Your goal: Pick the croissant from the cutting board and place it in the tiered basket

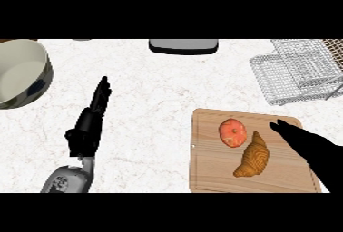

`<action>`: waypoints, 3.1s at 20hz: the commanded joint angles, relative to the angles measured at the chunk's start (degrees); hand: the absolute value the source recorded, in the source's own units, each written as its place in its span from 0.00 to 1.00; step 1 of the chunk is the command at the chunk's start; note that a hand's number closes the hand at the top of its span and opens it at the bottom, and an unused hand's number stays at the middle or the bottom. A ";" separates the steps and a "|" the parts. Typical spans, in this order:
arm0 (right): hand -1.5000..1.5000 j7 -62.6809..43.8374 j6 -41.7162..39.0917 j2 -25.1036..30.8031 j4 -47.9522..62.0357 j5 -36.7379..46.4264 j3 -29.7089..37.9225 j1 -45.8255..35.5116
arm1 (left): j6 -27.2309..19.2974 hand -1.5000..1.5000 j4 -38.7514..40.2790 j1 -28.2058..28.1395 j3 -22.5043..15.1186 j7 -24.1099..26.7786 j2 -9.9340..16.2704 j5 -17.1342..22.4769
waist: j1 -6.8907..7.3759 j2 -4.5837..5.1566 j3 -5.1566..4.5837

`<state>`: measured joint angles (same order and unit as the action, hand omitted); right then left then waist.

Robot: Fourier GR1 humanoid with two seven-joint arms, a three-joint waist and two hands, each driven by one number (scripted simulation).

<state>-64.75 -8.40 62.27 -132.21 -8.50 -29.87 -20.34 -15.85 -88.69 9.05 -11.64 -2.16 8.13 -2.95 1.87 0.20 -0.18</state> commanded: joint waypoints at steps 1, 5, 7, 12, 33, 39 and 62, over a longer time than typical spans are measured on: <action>0.00 -9.15 -2.74 -1.26 -0.69 3.03 -3.49 -0.99 | 1.52 0.50 -1.18 0.57 2.99 -2.02 1.81 1.84 | -1.29 -0.25 0.09; 0.00 -8.76 -4.40 -1.11 0.81 4.84 -5.42 -2.00 | 0.07 0.50 3.73 3.36 1.94 0.04 -1.12 0.06 | -1.97 -0.19 0.09; 0.00 -10.04 -5.22 -2.18 2.00 5.80 -7.10 -3.32 | -0.90 0.50 -1.92 -1.76 -1.09 -0.74 -1.66 -1.73 | -1.18 -0.33 0.09; 0.00 -7.60 -8.15 -6.35 5.76 8.54 -10.05 -5.98 | 0.92 0.50 -1.92 -0.98 1.40 -1.28 0.24 -0.86 | -1.18 -0.22 0.11; 0.00 -0.63 -8.93 -12.16 14.54 22.53 -8.41 2.26 | 1.83 0.50 3.25 3.45 5.14 -0.62 -1.26 -1.48 | -2.03 -0.22 0.16; 0.00 6.69 -9.60 -14.94 14.74 29.43 -7.26 9.36 | 0.71 0.50 1.81 0.29 3.08 -1.24 -4.24 -3.20 | -2.10 -0.26 0.18; 0.00 13.34 -22.02 -33.61 29.09 39.40 2.82 7.89 | 4.49 0.50 -0.98 -0.04 6.05 -2.34 -4.41 -4.27 | -1.80 -0.21 0.18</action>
<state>-50.69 -27.30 31.24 -105.35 28.83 -29.06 -12.07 -11.84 -88.90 8.16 -6.07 -2.40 3.87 -7.09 0.08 -0.01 -0.01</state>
